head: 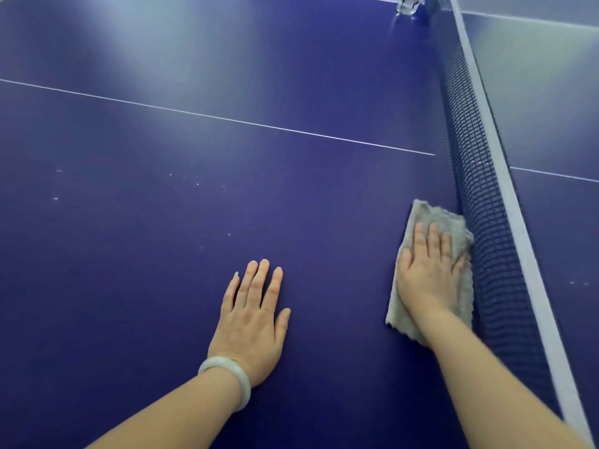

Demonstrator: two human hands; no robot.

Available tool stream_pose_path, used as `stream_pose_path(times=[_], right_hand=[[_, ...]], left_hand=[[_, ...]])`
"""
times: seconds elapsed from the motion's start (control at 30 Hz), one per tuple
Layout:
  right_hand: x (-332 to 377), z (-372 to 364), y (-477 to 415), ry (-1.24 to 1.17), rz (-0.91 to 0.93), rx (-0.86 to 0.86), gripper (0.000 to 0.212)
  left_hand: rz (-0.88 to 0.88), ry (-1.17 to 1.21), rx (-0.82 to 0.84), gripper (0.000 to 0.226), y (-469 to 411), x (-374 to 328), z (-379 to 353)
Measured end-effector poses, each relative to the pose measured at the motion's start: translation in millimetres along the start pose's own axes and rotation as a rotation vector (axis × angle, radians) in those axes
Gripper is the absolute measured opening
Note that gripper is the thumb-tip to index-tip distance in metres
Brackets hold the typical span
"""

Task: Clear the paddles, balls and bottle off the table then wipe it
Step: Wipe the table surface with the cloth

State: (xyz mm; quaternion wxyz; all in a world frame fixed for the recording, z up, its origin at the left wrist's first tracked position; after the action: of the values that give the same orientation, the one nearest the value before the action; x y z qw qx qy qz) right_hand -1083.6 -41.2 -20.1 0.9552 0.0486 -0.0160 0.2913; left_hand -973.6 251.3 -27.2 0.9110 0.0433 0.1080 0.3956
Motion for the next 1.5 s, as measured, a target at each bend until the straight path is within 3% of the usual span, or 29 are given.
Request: stream_pose_path(times=[0.13,0.33,0.6,0.8,0.87,0.97,1.1,1.2,1.37,1.5], right_hand=[[25.5,-8.9,60.5,0.057,0.024,-0.017,0.062],[85.2,-14.4,55.5,0.02,0.11,0.013,0.061],[103.4,-22.5,162.3,-0.027,-0.028,-0.027,0.062],[106.3,-23.0,164.7,0.004,-0.074,-0.01,0.06],[107.7,-22.4,165.1,0.011,-0.071,-0.011,0.059],[107.1,-21.2,165.8,-0.004,-0.076,-0.016,0.058],[106.9,-22.4,166.2,-0.001,-0.091,0.0,0.059],[108.9,-21.6,166.0,0.015,-0.104,0.015,0.058],[140.8,-20.3,195.1,-0.038,-0.301,0.002,0.061],[258.2,-31.0,199.4,0.018,-0.121,0.02,0.064]], left_hand=[[-0.002,0.015,-0.019,0.067,-0.2,0.4,0.3],[-0.017,0.01,-0.023,0.067,-1.1,-0.5,-0.8],[-0.043,0.053,0.003,0.066,0.7,-2.1,1.7],[-0.178,0.342,-0.057,0.056,12.1,14.7,25.8],[-0.14,0.355,-0.138,0.053,24.0,54.5,40.5],[0.075,0.264,-0.23,0.055,42.9,147.4,54.6],[0.363,0.14,-0.135,0.069,52.6,251.8,50.6],[0.367,0.051,-0.106,0.079,50.6,267.7,46.9],[0.364,0.021,-0.13,0.079,49.9,267.5,44.6],[0.355,0.026,-0.129,0.075,49.4,267.2,44.5]])
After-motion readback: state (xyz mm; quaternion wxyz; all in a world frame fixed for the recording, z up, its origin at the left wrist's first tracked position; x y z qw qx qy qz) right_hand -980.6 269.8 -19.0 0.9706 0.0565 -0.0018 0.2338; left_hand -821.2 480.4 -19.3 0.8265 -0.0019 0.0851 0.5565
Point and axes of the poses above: each hand's wrist, its own y-axis away from the middle knuckle, its own z-axis out of the back of the hand, x = y × z, the point moved 10 cm from there along -y, towards the middle knuckle, and after that the axes turned 5 degrees about y, right-handed, at the moved point
